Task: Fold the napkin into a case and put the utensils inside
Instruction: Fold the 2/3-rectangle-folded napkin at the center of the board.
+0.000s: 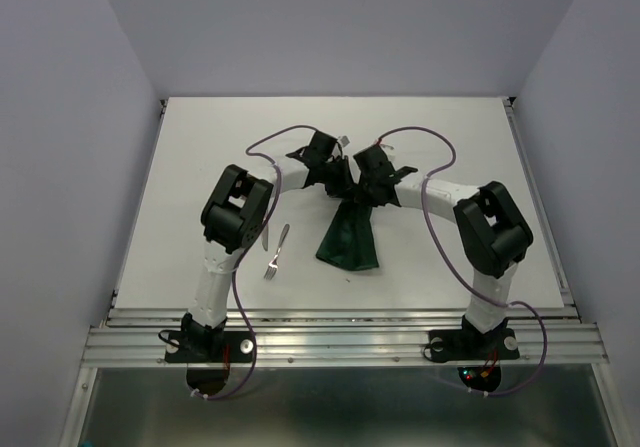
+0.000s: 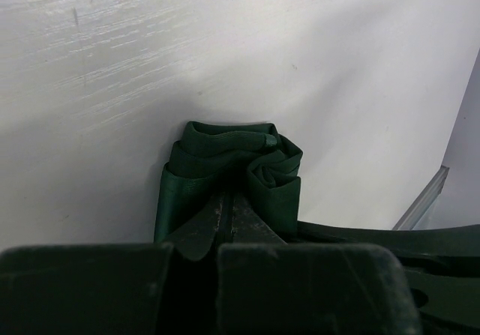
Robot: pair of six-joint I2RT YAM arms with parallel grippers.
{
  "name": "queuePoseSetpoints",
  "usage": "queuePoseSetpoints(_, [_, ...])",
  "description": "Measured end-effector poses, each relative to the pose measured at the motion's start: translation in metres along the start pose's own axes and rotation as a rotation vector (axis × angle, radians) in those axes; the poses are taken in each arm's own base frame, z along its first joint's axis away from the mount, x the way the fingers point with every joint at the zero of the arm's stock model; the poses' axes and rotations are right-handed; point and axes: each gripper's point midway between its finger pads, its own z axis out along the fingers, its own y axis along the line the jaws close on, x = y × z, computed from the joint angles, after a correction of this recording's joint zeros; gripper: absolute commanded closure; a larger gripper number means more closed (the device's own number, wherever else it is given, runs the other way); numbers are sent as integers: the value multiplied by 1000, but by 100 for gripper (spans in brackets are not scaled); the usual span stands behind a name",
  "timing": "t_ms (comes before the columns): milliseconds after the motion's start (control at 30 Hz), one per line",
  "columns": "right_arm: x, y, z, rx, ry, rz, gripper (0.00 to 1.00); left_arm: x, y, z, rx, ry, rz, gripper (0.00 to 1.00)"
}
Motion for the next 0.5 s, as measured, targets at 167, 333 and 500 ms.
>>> queuePoseSetpoints(167, [5, -1, 12, 23, 17, 15, 99, -3, 4, -2, -6, -10, -5, 100])
queuePoseSetpoints(333, [4, 0, 15, 43, 28, 37, 99, -5, 5, -4, -10, -19, -12, 100])
queuePoseSetpoints(500, [3, 0, 16, 56, 29, 48, 99, -5, 6, -6, -14, -26, -17, 100])
